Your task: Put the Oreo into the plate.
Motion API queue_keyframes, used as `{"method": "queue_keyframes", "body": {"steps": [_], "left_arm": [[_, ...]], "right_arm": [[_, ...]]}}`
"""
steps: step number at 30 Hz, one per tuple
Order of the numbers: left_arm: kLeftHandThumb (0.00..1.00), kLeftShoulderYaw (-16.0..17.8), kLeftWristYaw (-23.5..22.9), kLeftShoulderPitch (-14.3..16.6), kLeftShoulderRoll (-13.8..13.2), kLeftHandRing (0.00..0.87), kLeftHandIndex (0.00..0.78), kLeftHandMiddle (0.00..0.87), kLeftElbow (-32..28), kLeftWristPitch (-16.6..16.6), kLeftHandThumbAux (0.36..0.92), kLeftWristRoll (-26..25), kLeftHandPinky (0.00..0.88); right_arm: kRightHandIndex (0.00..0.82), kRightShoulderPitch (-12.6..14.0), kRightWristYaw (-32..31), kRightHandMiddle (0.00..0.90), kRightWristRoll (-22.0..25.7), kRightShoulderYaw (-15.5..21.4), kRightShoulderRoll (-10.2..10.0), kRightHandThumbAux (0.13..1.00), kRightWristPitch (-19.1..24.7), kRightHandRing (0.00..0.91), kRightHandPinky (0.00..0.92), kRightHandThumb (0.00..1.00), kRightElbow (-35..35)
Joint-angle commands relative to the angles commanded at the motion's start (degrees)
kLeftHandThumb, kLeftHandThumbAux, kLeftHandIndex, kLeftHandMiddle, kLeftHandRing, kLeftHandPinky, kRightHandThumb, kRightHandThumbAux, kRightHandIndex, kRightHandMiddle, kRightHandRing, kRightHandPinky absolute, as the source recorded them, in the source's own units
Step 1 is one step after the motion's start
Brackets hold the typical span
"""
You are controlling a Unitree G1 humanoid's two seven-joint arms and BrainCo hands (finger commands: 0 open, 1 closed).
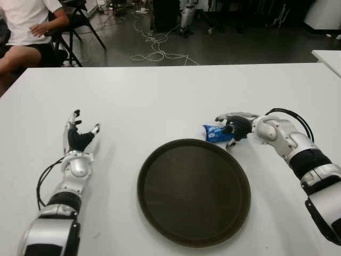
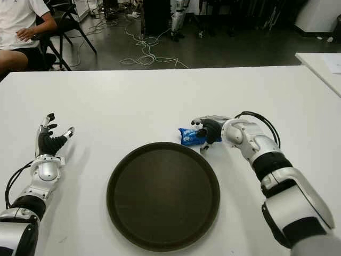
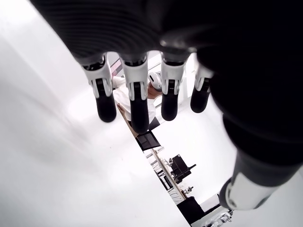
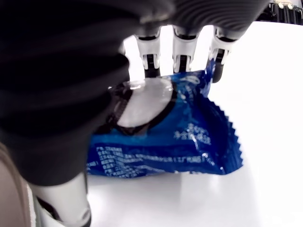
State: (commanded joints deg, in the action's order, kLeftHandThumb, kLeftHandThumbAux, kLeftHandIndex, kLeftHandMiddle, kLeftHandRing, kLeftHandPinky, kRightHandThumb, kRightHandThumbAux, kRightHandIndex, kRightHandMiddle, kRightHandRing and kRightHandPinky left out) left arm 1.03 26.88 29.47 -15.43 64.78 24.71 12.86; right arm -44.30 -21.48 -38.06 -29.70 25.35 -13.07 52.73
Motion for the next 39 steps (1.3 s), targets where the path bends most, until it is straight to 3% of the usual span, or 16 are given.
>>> {"method": "queue_keyframes", "body": {"steps": [11, 21, 39], "left_arm": [[0.191, -0.04, -0.06, 0.22, -0.23, 0.159, 0.069, 0.132, 0.56, -0.18, 0.683, -0.07, 0.215], [0.223, 0.05, 0.16, 0.11, -0.05, 0.145, 0.072, 0.127, 0.46, 0.15, 0.695, -0.23, 0.178], [0.213, -0.15, 0.56, 0.05, 0.07, 0.163, 0.074, 0.138, 0.41, 0.2, 0.7, -0.02, 0.207]], "right_arm": [[0.129, 0.08, -0.79, 0.134, 0.32, 0.45, 0.34, 0.828, 0.2, 0.152, 0.116, 0.0, -0.15], [0.14, -0.45, -2.12, 0.145, -0.42, -0.11, 0.51, 0.829, 1.44, 0.145, 0.111, 0.0, -0.15], [0.117, -1.35, -4.12, 0.123, -0.98, -1.94, 1.13, 0.833, 0.09, 0.124, 0.09, 0.0, 0.7]]}}
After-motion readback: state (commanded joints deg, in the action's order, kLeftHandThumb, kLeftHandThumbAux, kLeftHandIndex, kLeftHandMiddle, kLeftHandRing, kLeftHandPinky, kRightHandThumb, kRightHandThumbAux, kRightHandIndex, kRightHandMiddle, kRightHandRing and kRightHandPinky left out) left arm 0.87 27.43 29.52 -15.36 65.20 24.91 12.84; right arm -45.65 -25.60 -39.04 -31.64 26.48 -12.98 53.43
